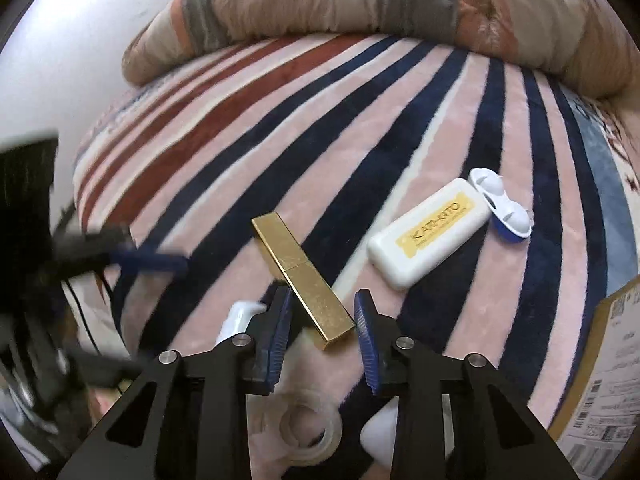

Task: Organize rigid objects
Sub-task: 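Grasp the gold bar with the right gripper while the left gripper grasps the white spray bottle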

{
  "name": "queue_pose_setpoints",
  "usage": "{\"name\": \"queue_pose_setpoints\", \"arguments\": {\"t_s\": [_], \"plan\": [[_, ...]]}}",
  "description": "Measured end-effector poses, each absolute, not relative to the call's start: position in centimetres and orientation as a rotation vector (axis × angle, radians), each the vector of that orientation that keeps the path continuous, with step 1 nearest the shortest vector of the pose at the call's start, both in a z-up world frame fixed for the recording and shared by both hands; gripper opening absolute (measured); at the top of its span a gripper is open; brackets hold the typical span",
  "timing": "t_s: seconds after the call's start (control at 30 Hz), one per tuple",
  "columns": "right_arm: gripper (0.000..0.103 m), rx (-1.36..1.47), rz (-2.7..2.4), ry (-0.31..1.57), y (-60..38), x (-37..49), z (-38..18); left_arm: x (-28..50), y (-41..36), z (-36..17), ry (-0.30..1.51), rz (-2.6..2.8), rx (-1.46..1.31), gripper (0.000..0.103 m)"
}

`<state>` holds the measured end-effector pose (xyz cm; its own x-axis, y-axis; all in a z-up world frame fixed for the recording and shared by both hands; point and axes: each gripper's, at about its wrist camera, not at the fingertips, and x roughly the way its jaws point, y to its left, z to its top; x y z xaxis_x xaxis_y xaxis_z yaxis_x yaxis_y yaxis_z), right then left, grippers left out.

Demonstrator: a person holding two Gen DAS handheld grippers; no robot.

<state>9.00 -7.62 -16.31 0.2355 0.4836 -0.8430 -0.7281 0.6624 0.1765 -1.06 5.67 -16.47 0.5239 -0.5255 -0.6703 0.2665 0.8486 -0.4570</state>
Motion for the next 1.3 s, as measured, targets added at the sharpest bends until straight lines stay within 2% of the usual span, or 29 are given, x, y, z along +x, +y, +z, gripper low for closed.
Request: {"name": "queue_pose_setpoints", "arguments": {"t_s": [0.13,0.2,0.33,0.9,1.03,1.3], "plan": [[0.018,-0.313,0.758,0.988,-8.6,8.1,-15.4,-0.9,4.2,-17.0,0.923,-0.497,-0.311,0.073],[0.017,-0.345,0.737,0.967,-9.0,7.8,-15.0,-0.8,3.4,-17.0,0.924,-0.493,-0.291,0.069],[0.017,-0.331,0.738,1.005,-9.8,8.0,-14.9,-0.3,2.3,-17.3,0.937,-0.435,-0.213,0.049],[0.018,-0.351,0.764,1.009,-7.9,8.9,-16.6,1.0,5.9,-17.5,0.908,-0.321,-0.187,0.049],[0.014,-0.350,0.758,0.989,-7.6,8.9,-16.8,1.1,5.5,-17.7,0.883,-0.299,-0.171,0.048],[0.013,-0.317,0.785,0.912,-7.5,7.7,-14.0,0.7,6.1,-16.7,0.859,-0.285,-0.183,0.048]]}}
